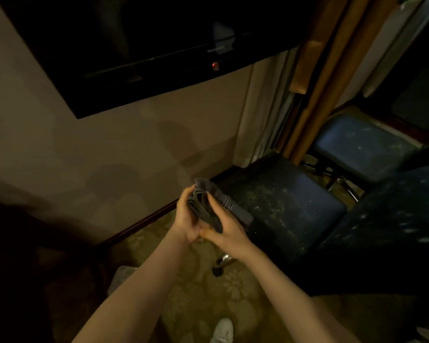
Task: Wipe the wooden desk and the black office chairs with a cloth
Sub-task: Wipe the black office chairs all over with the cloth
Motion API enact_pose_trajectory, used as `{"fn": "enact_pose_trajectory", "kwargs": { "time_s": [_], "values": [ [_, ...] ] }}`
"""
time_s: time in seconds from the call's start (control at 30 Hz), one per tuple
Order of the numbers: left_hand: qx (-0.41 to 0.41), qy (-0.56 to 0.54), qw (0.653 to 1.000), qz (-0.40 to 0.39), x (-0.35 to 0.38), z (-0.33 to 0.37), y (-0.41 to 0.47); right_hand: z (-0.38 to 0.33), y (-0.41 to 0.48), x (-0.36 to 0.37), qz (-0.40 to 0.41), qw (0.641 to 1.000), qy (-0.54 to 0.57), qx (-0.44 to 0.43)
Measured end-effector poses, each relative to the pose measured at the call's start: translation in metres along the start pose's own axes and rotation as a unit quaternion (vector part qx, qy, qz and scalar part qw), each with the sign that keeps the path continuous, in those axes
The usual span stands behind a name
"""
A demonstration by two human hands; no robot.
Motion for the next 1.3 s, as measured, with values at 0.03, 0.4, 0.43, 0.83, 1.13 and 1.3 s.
{"fn": "enact_pose_trajectory", "kwargs": {
  "time_s": [0.03, 0.4, 0.43, 0.83, 1.13, 1.3],
  "values": [
    [-0.003, -0.006, 1.0, -0.011, 0.005, -0.002, 0.003, -0.001, -0.002, -0.005, 0.009, 1.0, 0.012, -0.021],
    [-0.104, 0.211, 0.972, 0.028, 0.029, -0.027, 0.056, 0.062, 0.022, -0.073, 0.188, 0.959, 0.169, 0.127],
    [-0.107, 0.222, 0.969, 0.024, 0.031, -0.026, 0.06, 0.064, 0.025, -0.074, 0.189, 0.961, 0.157, 0.127],
    [-0.092, 0.476, 0.874, -0.014, 0.071, 0.017, 0.132, 0.031, 0.072, -0.146, 0.254, 0.943, -0.208, 0.055],
    [-0.102, 0.627, 0.76, -0.139, 0.143, 0.014, 0.148, 0.033, 0.079, -0.198, 0.053, 0.93, -0.328, 0.158],
    [-0.085, 0.637, 0.746, -0.176, 0.182, -0.009, 0.141, 0.031, 0.033, -0.25, 0.126, 0.904, -0.348, 0.216]
  ]
}}
Point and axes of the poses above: each hand's wrist, its own y-axis towards the middle knuckle, its own x-axis out of the palm, z = x × y, the point moved 7 cm from there along y, towards the middle knuckle, and after that the axes turned 6 degrees about -y, right-handed, at the moved point
